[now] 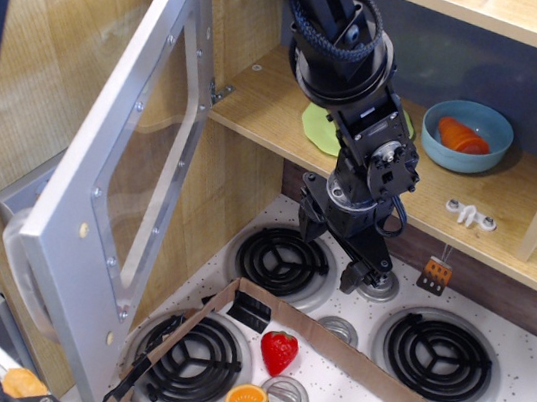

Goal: Close microwave

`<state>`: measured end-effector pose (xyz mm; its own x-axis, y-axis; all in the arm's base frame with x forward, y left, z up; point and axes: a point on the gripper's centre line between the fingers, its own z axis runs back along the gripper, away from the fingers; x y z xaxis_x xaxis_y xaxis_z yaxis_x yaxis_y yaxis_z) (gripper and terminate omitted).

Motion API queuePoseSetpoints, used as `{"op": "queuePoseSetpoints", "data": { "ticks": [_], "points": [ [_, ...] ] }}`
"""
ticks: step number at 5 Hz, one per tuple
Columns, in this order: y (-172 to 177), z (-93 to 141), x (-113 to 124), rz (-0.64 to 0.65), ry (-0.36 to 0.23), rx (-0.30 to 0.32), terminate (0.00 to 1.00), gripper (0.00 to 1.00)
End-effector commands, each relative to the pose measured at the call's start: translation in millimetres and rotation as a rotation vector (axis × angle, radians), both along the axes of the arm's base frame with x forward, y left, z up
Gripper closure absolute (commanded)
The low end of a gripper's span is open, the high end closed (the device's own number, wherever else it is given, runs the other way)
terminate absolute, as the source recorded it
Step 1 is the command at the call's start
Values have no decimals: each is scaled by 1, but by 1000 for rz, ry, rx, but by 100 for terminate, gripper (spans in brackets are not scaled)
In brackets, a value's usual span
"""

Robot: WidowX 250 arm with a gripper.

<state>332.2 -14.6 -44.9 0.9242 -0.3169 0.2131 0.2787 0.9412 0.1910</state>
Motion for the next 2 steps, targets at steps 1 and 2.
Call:
{"op": "queuePoseSetpoints", "data": {
  "ticks": [1, 2],
  "points": [
    [0, 0, 0, 0, 0, 0, 0, 0],
    [10, 24, 0, -22, -25, 48, 0, 0]
  ]
}}
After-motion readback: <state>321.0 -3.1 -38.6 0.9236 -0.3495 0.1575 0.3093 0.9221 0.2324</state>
